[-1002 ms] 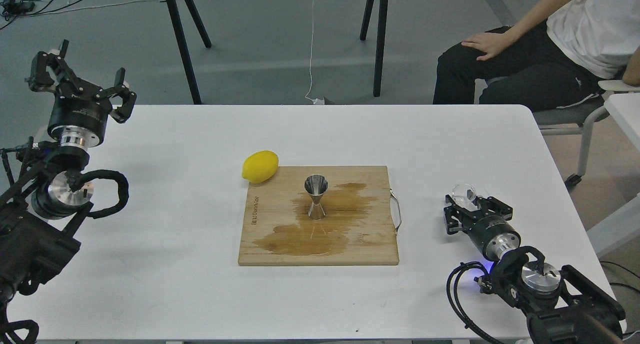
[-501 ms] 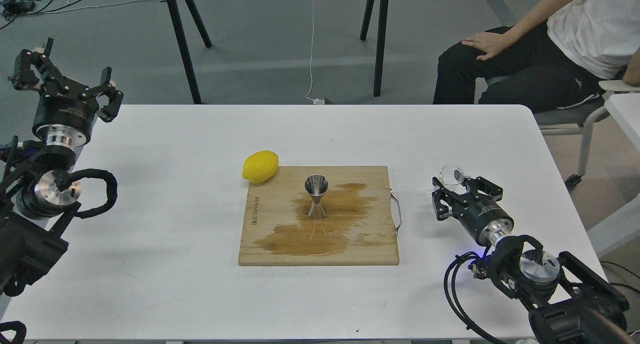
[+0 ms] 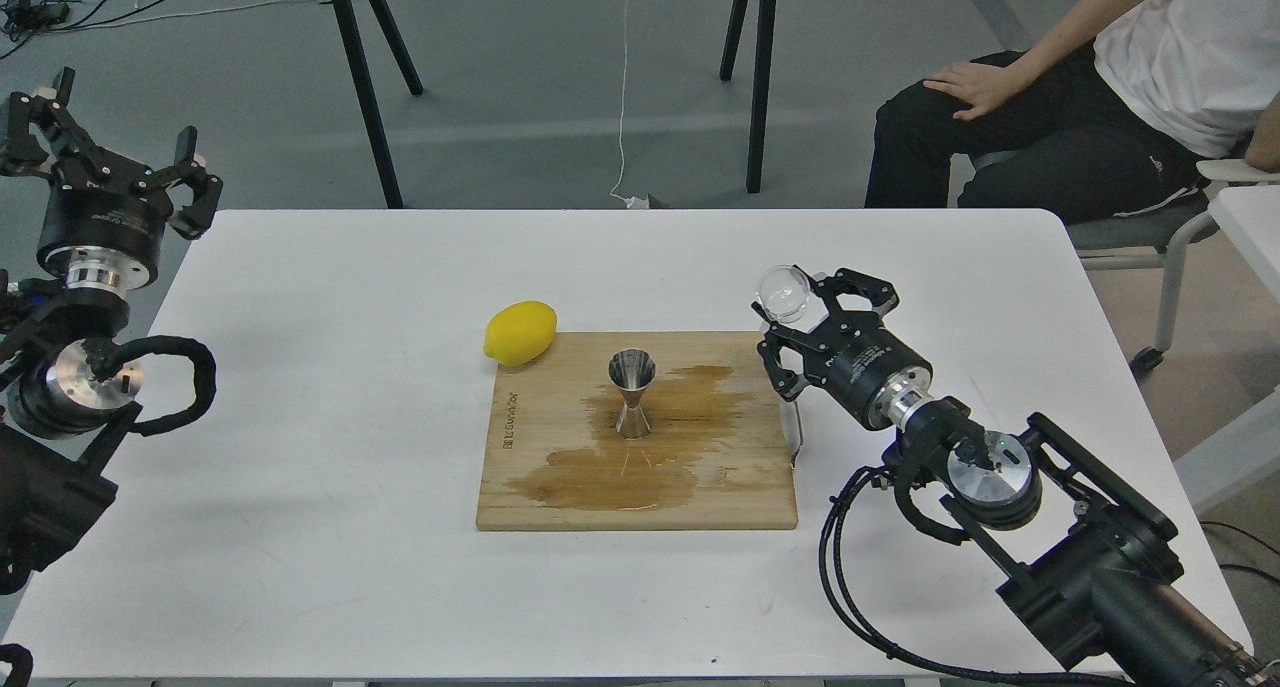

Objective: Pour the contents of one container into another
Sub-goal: 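Lift the glass and move it above the jigger, then tilt the glass with the right gripper to pour into the jigger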

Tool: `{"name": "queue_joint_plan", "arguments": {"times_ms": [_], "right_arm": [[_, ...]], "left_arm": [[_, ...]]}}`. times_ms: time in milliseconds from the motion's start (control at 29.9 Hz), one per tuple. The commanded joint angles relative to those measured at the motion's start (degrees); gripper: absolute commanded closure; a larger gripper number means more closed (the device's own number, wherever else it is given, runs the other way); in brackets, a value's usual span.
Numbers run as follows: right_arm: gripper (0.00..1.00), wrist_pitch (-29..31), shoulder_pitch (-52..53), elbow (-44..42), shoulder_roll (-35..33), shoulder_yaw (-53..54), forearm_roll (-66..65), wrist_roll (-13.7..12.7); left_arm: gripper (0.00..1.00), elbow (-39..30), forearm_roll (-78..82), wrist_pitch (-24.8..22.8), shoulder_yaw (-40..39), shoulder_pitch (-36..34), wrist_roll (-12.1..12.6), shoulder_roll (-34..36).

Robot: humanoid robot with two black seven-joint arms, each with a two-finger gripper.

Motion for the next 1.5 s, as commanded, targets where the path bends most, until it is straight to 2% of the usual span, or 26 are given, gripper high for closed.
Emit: {"name": "queue_joint_plan", "arguments": {"times_ms": [0,367,935,1470], "right_arm": [[0.66,-1.9,2.1,0.4,2.8,-2.1,-6.1,0.0],[0.67,-7.5,7.1,0.4,5.7,-9.2,-24.0,0.3],[0.66,-7.8,6.9,0.5,5.5,-10.6,-43.4,0.5],[0.66,-12.3,7.1,0.0,5.6,-16.9,-57.0,4.0]], "left_arm": [[0.00,0.0,0.0,-0.1,0.0,0.1,0.0,0.4],[0.00,0.0,0.0,-0.2,0.0,0.1,0.1,0.7],[0.00,0.0,0.0,-0.1,0.0,0.2,0.0,1.1],[0.00,0.0,0.0,-0.2,0.0,0.4,0.0,1.4]]}}
